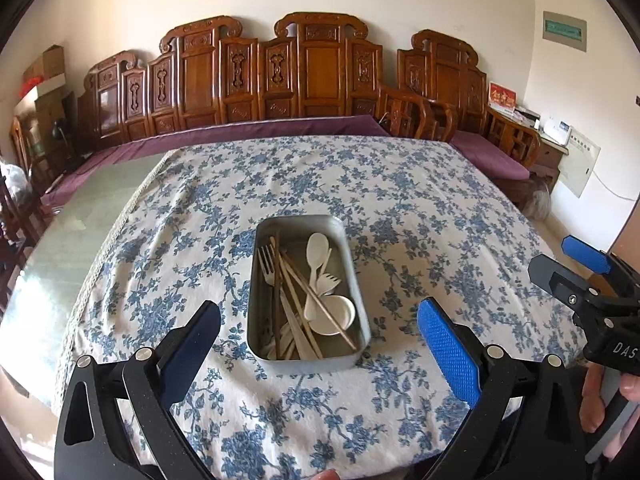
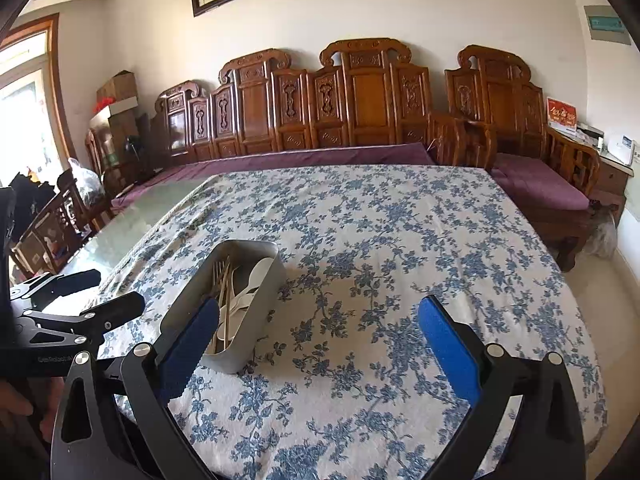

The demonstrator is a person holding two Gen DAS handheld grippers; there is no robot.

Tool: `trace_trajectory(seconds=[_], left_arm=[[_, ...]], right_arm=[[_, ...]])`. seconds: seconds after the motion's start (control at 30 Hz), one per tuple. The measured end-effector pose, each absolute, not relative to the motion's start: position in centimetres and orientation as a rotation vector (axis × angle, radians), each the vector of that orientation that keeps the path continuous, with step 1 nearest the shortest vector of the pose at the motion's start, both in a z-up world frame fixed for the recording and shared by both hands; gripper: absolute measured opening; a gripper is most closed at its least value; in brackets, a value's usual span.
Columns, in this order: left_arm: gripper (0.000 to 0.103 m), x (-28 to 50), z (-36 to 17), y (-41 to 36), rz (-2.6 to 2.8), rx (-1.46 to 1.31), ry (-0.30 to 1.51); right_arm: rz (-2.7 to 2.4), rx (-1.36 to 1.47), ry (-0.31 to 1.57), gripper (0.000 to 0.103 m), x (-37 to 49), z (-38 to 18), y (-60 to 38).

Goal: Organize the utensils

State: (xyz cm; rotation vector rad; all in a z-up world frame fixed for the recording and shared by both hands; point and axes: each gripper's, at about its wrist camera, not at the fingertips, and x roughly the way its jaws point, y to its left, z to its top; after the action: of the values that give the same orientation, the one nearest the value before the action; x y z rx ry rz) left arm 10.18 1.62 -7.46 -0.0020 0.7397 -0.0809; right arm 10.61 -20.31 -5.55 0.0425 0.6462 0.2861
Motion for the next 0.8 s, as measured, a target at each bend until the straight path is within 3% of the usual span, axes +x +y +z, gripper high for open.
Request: trace_trajectory(seconds=[0.8], left_arm=[[0.095, 2.0, 4.0, -1.0, -0.069, 0.029, 0.487]], right_arm=[[0.258, 0.002, 0.375, 0.1, 2.6, 5.8, -21.9]])
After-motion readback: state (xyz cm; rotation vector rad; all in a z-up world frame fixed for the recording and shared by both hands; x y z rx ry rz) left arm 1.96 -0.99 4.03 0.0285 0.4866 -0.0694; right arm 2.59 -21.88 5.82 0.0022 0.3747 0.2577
